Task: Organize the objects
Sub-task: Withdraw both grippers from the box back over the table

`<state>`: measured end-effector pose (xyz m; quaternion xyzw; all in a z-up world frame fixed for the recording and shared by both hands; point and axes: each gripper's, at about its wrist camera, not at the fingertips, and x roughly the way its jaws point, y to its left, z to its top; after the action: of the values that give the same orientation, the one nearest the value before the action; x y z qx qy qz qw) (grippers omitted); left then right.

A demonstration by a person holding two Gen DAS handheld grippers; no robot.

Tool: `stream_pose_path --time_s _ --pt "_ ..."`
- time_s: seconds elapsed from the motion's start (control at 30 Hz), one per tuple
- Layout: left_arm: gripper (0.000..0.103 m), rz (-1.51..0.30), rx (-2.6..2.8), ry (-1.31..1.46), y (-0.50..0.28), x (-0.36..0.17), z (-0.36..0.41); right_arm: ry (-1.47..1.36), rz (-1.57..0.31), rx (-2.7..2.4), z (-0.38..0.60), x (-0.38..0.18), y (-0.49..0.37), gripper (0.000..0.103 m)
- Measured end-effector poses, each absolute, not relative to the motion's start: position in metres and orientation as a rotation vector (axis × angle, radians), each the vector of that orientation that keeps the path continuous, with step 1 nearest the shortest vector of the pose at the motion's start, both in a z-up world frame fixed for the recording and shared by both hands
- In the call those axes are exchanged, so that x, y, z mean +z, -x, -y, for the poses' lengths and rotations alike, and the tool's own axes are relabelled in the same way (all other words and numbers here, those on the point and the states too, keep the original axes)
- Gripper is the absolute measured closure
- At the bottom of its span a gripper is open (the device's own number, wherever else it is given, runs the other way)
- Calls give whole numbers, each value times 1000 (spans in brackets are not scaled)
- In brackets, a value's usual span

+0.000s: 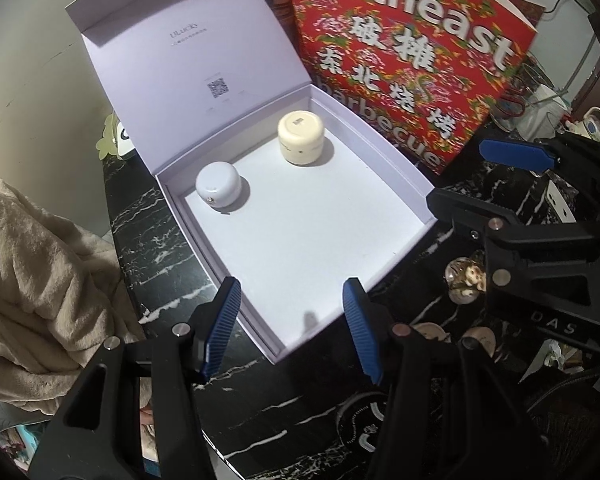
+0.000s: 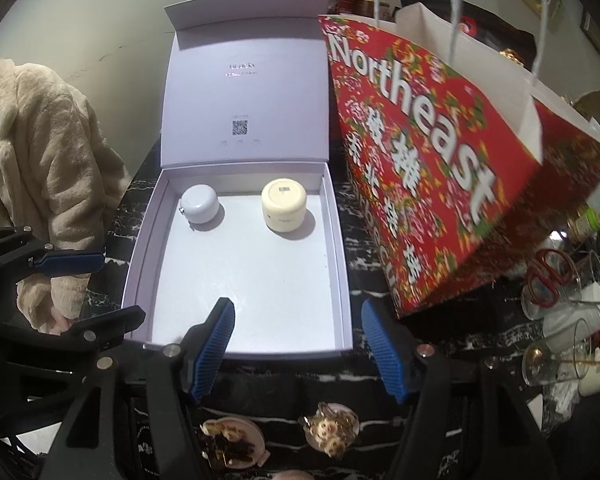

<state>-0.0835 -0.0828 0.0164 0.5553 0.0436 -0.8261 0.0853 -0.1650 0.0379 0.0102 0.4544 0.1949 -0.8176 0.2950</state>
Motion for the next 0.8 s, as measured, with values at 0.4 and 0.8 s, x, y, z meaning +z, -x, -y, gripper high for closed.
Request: stream_pose_path --time_s 0.4,0.8 --pt "52 -101 -2512 -1713 75 14 52 -1260 -497 -2213 -74 9 150 35" --pt "52 -63 -2558 -1785 69 5 19 -1333 -472 -2267 -109 1 132 35"
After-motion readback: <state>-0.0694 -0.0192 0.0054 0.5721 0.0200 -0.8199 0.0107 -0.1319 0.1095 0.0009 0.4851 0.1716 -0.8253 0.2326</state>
